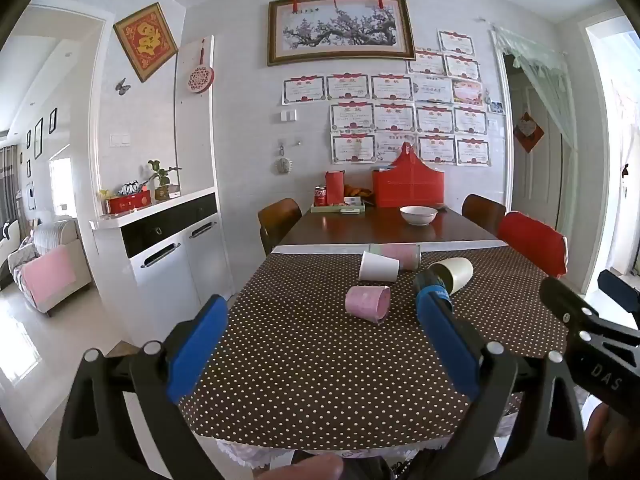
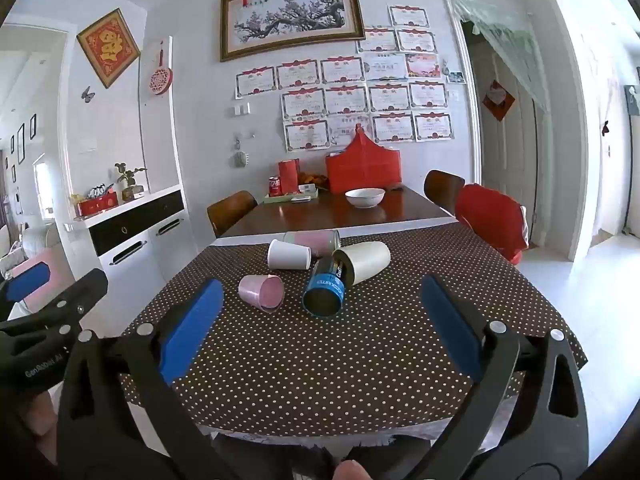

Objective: Flip cup upside down

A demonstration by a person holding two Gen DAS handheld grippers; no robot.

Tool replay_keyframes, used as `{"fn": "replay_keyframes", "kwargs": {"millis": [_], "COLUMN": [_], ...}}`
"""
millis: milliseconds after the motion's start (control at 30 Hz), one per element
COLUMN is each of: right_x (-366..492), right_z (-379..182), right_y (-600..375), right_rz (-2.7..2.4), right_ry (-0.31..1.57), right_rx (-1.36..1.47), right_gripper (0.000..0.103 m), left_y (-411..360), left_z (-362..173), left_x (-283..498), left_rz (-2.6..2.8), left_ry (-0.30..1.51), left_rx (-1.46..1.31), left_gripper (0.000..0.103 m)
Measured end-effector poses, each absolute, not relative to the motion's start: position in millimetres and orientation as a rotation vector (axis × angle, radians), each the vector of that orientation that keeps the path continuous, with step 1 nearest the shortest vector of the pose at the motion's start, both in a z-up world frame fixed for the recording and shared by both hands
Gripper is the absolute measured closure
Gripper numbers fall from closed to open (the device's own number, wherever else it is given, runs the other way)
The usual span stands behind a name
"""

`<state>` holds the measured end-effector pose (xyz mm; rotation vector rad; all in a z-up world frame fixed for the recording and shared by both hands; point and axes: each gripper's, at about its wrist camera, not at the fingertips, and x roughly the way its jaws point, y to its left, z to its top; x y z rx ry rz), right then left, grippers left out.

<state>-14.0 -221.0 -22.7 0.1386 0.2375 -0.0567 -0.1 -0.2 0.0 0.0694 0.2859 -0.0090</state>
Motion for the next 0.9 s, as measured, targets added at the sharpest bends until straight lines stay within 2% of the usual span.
{"fn": "replay_keyframes", "kwargs": {"millis": [600, 667, 900], "right_x": [-18.3, -19.8, -22.4], "right_z": [-15.4, -13.7, -12.6], "right_y": [-221.8, -223.6, -228.9], "right_rz": [-0.075, -0.07, -0.073], "right_ry": [0.234, 0.224, 0.187], "right_rx": [0.142, 0.143, 0.158], "right_gripper": [0.006, 0.006, 0.006], "left_y": [-5.7, -6.9, -3.0], "left_z": [-1.9, 3.9, 5.6], "left_x": [-1.2, -9.1, -10.4], "left_rz": [-0.029, -0.055, -0.08], "left_ry": [0.244, 0.24, 0.215], "left_rx": [0.084, 0.072, 0.027], "left_gripper": [0.008, 0.004, 0.004]}}
